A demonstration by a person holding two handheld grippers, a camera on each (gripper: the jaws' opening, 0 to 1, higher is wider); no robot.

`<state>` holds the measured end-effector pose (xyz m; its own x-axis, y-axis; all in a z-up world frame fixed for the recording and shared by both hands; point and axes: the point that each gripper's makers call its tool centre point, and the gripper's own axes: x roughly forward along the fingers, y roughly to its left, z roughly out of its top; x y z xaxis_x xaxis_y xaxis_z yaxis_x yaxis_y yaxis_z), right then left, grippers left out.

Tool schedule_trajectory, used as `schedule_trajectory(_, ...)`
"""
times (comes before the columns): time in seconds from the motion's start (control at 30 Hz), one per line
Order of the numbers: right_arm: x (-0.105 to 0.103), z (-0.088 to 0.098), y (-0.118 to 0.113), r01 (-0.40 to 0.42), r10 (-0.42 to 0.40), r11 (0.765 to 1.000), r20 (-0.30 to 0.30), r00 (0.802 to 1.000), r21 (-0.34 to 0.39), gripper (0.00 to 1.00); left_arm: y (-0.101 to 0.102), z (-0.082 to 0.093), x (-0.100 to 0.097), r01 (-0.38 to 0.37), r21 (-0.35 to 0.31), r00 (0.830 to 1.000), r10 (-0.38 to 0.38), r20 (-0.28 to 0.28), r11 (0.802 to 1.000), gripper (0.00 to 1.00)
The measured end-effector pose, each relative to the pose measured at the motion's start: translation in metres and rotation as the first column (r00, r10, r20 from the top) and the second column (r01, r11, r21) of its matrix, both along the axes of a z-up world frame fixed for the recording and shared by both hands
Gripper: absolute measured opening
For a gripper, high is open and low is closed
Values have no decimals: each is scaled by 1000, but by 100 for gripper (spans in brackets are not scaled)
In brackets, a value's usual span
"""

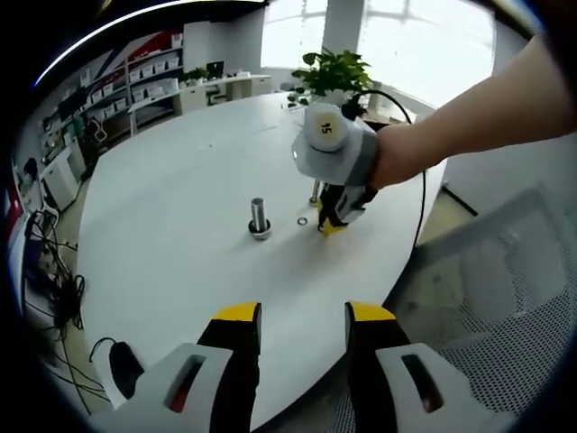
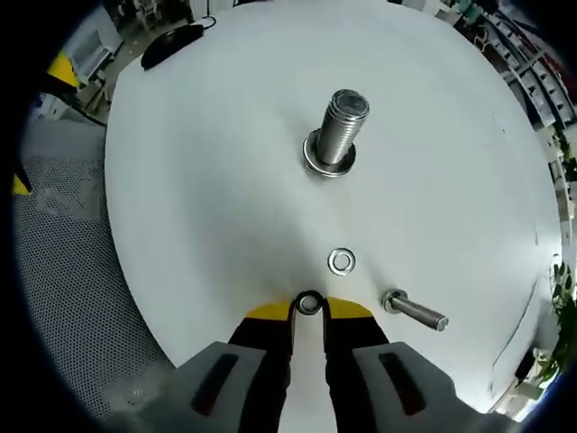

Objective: Place the washer onto the threaded stud by aligning its center hole with the stud, sliding it down to the base, and recovering from edge contact or off-axis alignment until the washer reaches the visible bottom stop.

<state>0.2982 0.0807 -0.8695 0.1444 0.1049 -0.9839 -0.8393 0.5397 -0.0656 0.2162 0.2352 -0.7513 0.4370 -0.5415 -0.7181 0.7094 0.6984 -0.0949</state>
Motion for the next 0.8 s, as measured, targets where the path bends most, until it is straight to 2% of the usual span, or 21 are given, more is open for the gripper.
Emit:
schedule_trajectory(0.43,-11,5,-39,74,-74,997,-6,997,-21,14,-3,0,-1,10,0,1000,-10,-1,1000,35)
schedule_trajectory(0.57,-5,18,-46,124,-124,992,20,992,1,14,-3,1,-2,17,4,1000,-17,5,1000,35)
schedule_trajectory(0.73,7,34,-49,128,-129,992,59,990,21,14,-3,1,-1,17,7,1000,-18,11,1000,35)
schedule_trajectory(0.8,15,42,-46,168,-173,983,77,982,67,14,-3,1,-2,17,10,1000,-17,9,1000,35)
